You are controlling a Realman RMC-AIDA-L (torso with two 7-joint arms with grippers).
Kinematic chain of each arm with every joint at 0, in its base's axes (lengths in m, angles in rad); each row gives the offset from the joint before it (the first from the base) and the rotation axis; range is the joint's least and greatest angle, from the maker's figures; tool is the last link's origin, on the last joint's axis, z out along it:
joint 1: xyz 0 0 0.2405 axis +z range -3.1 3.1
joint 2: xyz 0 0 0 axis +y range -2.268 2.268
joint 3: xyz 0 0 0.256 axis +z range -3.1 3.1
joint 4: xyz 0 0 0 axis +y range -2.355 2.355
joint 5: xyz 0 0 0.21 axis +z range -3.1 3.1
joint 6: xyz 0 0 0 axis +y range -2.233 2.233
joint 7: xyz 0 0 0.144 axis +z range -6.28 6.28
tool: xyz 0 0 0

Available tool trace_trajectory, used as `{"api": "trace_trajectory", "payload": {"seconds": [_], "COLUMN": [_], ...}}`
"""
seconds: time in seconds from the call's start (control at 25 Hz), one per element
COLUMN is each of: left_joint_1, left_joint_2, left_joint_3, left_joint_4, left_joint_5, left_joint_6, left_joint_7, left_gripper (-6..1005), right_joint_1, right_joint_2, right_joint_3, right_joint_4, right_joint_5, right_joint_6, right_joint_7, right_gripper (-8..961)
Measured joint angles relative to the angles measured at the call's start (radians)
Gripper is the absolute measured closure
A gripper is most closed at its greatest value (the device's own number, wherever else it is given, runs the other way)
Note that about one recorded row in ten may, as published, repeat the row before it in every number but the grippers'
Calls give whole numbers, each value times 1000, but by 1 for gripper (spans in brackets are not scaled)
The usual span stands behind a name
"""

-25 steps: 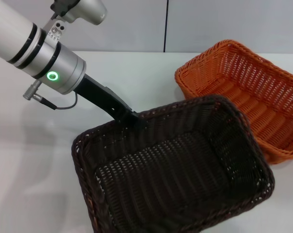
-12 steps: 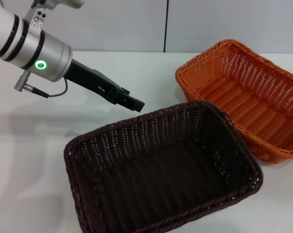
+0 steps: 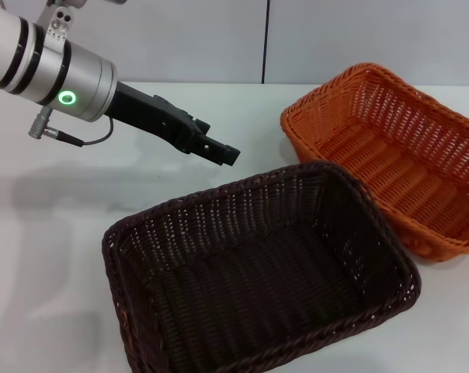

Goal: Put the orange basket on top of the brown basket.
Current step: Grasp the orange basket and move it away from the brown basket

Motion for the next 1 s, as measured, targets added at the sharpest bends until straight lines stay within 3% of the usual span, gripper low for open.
{"api": "trace_trajectory", "payload": {"seconds": [0.12, 0.24, 0.28, 0.32, 0.36, 0.52, 0.64, 0.72, 1.0], "left_joint_1": [1, 3, 3, 5, 7, 8, 9, 8, -20], "left_joint_2": [0, -1, -1, -1, -1, -1, 0, 1, 6], "left_joint_3": [3, 2, 2, 2, 3, 4, 4, 4, 45], "left_joint_4": [10, 10, 10, 10, 10, 16, 18, 19, 19], "left_joint_5": [-1, -1, -1, -1, -1, 4, 6, 7, 11], "left_joint_6": [23, 31, 31, 35, 39, 49, 56, 59, 69], "left_joint_7": [10, 11, 11, 11, 12, 13, 13, 13, 13], "left_gripper": [155, 155, 156, 156, 156, 156, 156, 156, 157], "right_joint_1": [-6, 25, 44, 96, 96, 164, 165, 162, 175], "right_joint_2": [-54, -127, -147, -185, -185, -227, -239, -259, -268], "right_joint_3": [9, 58, 93, 200, 200, 423, 441, 448, 446], "right_joint_4": [-126, -199, -207, -221, -221, -286, -301, -307, -300], "right_joint_5": [-204, -403, -479, -651, -651, -946, -987, -1051, -1220], "right_joint_6": [-112, -243, -300, -423, -423, -604, -641, -703, -786], "right_joint_7": [279, 546, 623, 784, 784, 992, 1042, 1097, 1140], "right_gripper": [233, 233, 233, 233, 233, 232, 232, 233, 233]}}
